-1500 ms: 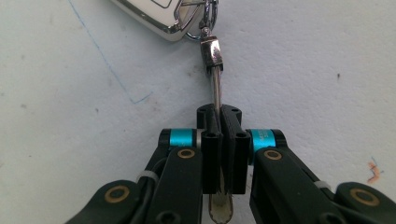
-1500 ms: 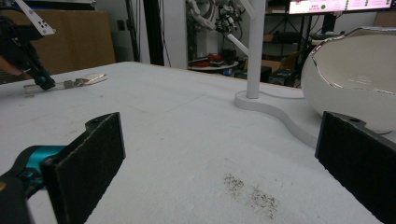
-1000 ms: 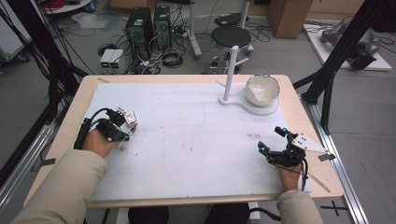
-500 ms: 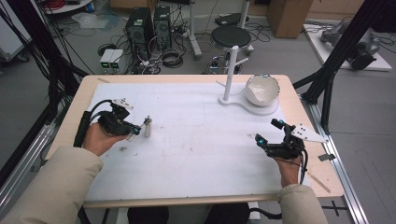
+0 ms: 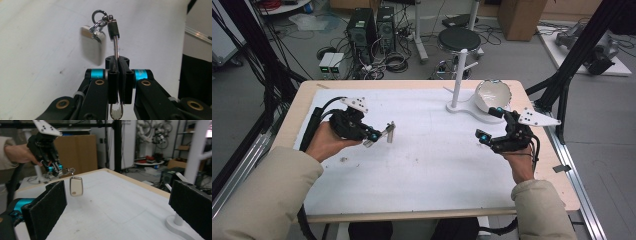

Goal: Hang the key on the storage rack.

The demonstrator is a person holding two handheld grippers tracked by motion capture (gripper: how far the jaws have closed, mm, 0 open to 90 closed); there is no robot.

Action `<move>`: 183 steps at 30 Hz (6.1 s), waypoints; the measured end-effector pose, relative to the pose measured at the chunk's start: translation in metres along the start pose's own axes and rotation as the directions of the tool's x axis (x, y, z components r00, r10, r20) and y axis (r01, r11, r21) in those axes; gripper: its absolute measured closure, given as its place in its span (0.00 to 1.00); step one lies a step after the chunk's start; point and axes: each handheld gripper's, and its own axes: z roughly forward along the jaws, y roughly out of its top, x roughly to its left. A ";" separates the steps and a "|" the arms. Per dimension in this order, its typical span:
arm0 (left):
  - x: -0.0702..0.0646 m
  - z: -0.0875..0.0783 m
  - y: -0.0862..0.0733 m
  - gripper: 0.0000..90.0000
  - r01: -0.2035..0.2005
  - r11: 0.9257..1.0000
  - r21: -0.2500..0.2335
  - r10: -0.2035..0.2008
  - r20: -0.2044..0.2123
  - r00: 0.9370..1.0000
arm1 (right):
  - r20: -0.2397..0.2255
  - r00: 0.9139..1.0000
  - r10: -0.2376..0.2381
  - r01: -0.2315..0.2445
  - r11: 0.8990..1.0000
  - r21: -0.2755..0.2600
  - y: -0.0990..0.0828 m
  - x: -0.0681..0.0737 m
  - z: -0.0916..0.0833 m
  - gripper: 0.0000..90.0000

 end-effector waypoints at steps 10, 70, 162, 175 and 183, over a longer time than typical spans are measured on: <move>-0.014 0.011 0.044 0.97 -0.120 0.993 0.004 0.120 0.094 0.988 | -0.206 0.976 -0.076 0.102 0.988 0.118 0.045 0.010 0.037 0.01; -0.041 0.045 0.069 0.96 -0.297 0.950 0.093 0.276 0.190 0.942 | -0.682 0.724 -0.104 0.575 0.636 0.514 0.070 0.073 0.169 0.74; -0.013 0.002 -0.214 0.02 -0.060 0.740 -0.670 -0.274 -0.382 0.883 | 0.323 0.939 -0.118 0.008 0.946 0.324 0.047 -0.046 0.076 0.92; -0.017 0.002 -0.217 0.05 -0.083 0.718 -0.691 -0.285 -0.401 0.871 | 0.370 0.922 -0.116 -0.024 0.935 0.353 0.032 -0.057 0.089 0.92; -0.017 0.002 -0.216 0.05 -0.089 0.725 -0.683 -0.279 -0.409 0.869 | 0.393 0.914 -0.101 -0.056 0.927 0.370 0.021 -0.062 0.092 0.92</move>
